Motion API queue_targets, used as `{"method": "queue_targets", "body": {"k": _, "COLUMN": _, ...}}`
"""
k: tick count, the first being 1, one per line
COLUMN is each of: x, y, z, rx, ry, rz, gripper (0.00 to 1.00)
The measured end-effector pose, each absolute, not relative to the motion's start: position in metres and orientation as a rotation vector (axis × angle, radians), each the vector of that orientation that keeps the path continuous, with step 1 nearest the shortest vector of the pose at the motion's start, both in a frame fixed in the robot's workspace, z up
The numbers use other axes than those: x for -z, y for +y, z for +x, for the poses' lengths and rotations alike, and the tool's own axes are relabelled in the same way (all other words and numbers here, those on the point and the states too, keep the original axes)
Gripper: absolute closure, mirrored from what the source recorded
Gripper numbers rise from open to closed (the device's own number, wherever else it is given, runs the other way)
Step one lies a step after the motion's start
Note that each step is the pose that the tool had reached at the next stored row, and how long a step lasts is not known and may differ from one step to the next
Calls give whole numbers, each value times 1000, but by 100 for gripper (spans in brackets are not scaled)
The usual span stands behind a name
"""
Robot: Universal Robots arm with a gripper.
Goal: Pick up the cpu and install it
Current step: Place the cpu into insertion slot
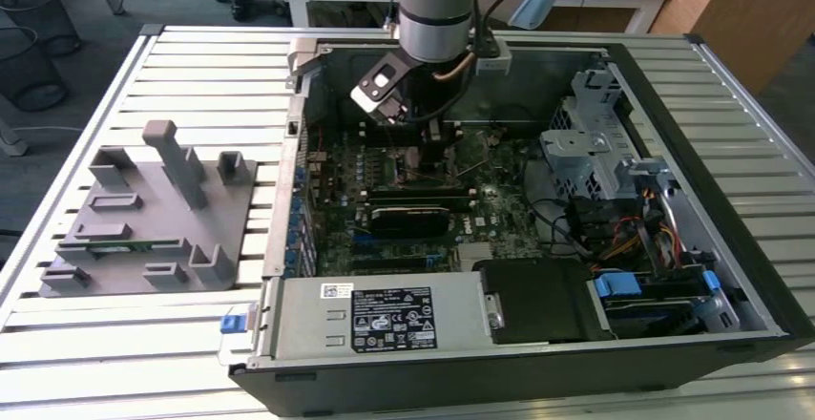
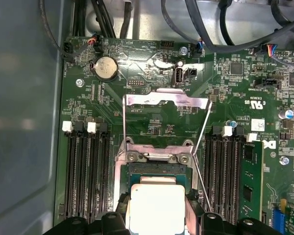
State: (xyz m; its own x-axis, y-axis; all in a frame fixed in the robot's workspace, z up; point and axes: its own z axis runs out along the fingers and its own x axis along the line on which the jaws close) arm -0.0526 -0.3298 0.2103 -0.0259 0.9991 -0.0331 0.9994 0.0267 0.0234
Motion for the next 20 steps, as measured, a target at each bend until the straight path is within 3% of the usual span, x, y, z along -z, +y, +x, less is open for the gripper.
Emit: {"method": "queue_targets", "body": {"k": 20, "x": -197, "y": -330, "z": -52, "rx": 10, "ry": 2204, "rz": 2183, "gripper": 47}}
